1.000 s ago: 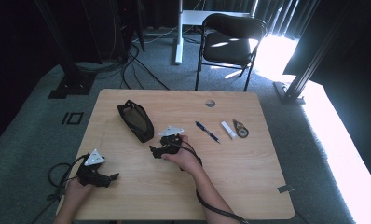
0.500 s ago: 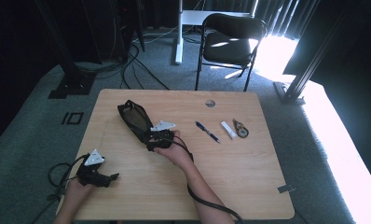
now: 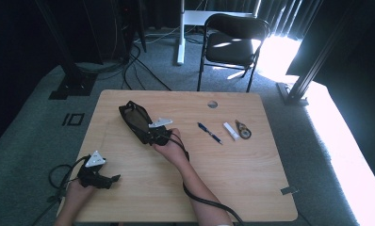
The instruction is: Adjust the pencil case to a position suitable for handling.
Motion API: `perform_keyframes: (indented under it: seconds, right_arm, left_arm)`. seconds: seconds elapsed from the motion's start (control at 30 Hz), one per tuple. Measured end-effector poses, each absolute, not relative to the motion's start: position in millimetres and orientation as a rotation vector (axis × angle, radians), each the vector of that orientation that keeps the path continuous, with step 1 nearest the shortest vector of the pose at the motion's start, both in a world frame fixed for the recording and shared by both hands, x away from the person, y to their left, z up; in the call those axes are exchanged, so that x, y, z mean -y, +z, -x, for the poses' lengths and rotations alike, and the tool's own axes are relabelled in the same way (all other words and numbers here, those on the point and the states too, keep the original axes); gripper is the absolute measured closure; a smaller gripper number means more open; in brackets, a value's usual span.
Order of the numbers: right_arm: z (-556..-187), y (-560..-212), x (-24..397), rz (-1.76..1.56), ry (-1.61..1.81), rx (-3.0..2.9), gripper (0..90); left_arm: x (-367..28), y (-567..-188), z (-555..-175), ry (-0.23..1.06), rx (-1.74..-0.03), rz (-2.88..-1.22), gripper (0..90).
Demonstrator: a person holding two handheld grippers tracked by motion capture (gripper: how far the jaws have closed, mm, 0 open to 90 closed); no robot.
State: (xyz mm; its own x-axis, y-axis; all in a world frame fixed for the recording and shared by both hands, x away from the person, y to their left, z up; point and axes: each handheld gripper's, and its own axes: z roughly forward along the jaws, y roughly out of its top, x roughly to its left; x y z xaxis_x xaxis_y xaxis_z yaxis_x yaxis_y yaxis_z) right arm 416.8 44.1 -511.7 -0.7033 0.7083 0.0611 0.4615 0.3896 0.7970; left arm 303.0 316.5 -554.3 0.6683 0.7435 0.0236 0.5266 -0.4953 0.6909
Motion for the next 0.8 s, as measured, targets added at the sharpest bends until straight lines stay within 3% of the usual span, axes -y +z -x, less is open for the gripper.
perform_keyframes:
  seconds: [0.8]
  right_arm:
    - [-387.1,-504.8,20.7,-1.05,1.214,-2.382,72.9]
  left_arm:
    - [-316.6,-554.2,-303.0,0.421,-0.974,-2.217,1.6]
